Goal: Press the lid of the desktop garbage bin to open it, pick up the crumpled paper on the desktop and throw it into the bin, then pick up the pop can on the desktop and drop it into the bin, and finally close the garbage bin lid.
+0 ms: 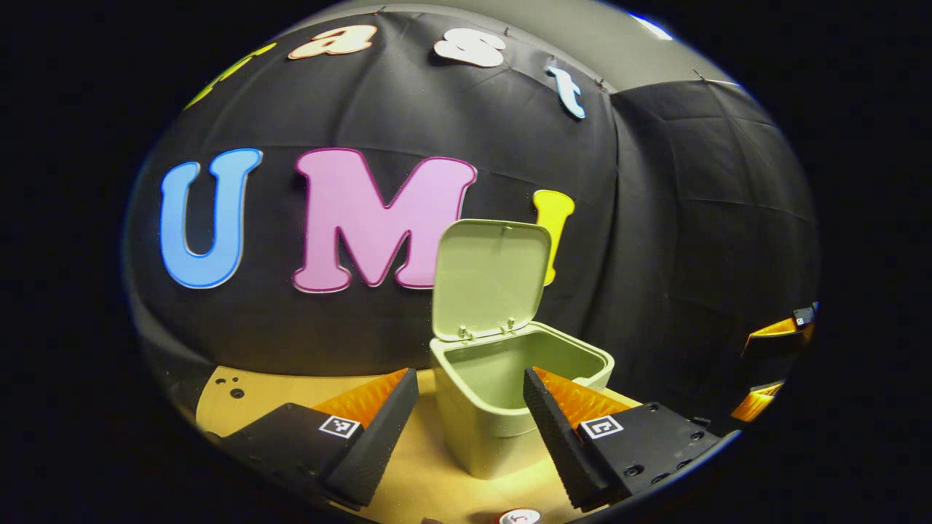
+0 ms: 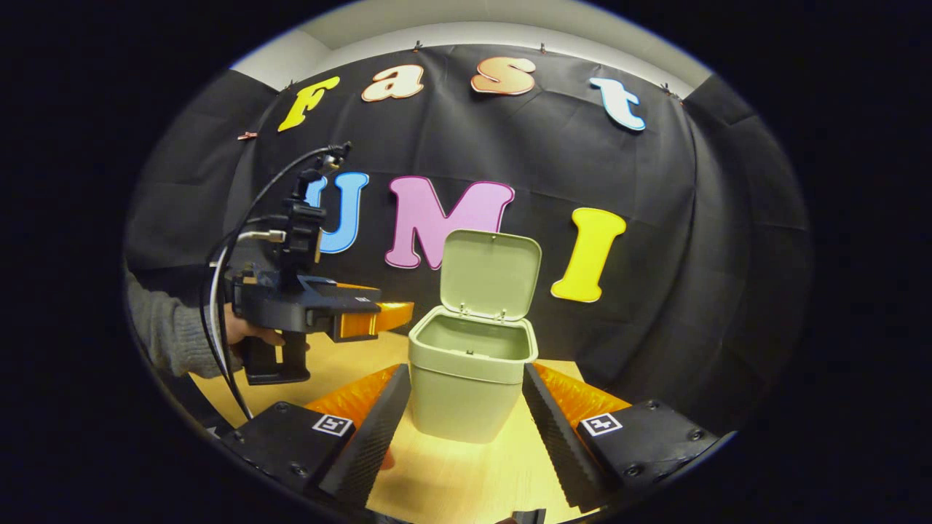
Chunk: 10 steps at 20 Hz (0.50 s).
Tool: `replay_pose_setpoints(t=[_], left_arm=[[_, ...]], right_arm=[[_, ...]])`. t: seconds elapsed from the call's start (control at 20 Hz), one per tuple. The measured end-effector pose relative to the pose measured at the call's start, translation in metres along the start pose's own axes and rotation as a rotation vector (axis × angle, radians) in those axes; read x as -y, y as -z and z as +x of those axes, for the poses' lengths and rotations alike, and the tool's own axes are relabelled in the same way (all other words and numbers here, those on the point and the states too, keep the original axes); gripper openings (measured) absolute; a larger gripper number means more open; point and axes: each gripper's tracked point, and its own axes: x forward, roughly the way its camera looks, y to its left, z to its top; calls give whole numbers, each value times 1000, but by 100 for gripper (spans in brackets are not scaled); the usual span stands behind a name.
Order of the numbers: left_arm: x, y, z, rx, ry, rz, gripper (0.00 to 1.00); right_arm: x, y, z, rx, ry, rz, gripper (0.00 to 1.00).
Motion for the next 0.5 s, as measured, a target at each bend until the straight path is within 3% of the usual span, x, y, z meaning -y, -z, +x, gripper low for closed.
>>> replay_pose_setpoints(t=[0.5], left_arm=[[-59, 24, -85, -36, -158, -31, 96]], right_arm=[[-58, 53, 32, -141, -201, 3, 98]])
